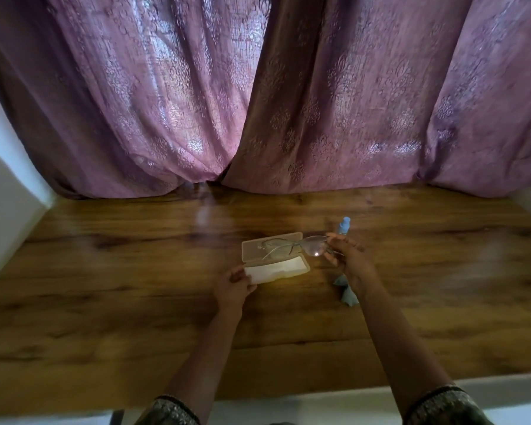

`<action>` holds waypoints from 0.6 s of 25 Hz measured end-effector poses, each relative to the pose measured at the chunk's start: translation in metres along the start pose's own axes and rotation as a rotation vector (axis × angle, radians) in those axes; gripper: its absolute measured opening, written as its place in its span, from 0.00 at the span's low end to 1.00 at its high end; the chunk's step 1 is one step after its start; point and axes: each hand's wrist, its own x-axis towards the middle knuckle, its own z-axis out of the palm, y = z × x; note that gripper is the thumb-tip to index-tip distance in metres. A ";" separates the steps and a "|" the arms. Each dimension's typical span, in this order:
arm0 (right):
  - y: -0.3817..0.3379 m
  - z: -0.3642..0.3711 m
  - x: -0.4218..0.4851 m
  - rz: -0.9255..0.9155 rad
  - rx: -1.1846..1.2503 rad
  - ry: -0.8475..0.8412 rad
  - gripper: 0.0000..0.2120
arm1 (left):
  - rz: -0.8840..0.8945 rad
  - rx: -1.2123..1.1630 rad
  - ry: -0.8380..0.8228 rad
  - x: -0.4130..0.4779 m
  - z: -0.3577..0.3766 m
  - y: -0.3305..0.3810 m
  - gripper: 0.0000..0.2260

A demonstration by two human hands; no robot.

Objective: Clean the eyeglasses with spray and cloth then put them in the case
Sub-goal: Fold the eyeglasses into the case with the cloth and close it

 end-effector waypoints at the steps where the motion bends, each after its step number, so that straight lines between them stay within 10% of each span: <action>1: 0.005 0.000 -0.002 0.016 0.001 0.011 0.06 | 0.012 0.011 -0.004 -0.001 -0.002 -0.002 0.16; 15: 0.052 0.007 -0.009 0.154 -0.075 0.117 0.04 | 0.265 0.284 -0.113 0.001 -0.030 -0.016 0.16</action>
